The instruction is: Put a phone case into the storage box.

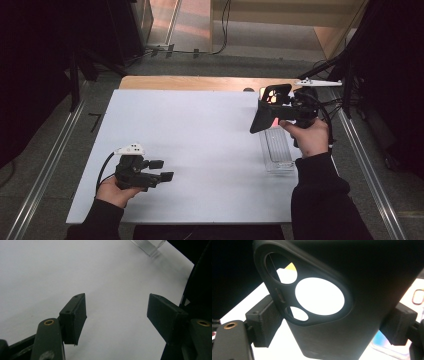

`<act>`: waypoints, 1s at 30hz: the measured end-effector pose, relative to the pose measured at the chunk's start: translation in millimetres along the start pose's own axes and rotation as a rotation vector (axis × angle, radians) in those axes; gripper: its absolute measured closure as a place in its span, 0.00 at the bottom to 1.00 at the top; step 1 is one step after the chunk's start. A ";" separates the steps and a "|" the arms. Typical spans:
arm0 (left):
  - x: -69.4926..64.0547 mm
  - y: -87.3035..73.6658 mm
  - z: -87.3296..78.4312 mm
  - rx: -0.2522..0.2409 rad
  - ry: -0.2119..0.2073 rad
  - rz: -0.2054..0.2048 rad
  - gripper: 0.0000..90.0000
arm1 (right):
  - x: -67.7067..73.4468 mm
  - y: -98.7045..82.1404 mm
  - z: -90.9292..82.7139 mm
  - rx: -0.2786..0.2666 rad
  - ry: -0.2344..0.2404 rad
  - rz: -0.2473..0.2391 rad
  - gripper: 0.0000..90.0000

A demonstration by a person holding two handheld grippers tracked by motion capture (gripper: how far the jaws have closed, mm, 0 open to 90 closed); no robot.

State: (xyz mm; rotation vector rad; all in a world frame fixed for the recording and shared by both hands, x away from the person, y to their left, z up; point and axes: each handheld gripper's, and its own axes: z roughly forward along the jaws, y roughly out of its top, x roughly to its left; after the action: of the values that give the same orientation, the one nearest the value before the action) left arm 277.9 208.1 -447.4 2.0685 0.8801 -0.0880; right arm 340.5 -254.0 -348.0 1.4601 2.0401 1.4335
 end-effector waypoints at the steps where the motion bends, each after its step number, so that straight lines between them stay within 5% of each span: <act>1: 0.0 0.1 0.2 0.001 0.000 0.001 0.36 | -2.3 0.0 -1.1 0.000 -0.007 0.004 0.14; 17: 1.3 0.7 0.1 -0.007 0.008 -0.005 0.36 | -45.3 -6.9 -2.5 -0.004 -0.163 0.058 0.14; 21: 1.3 0.7 0.3 -0.007 0.008 -0.005 0.36 | -49.1 -8.4 2.8 0.009 -0.220 0.037 0.14; 30: 2.4 0.5 0.0 -0.009 0.010 -0.010 0.36 | -63.2 -15.2 18.7 0.040 -0.261 0.070 0.14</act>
State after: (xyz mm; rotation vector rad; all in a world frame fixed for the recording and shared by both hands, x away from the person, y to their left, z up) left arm 279.9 209.2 -448.0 2.0581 0.8948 -0.0792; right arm 373.7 -295.8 -389.5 1.6531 1.8838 1.1609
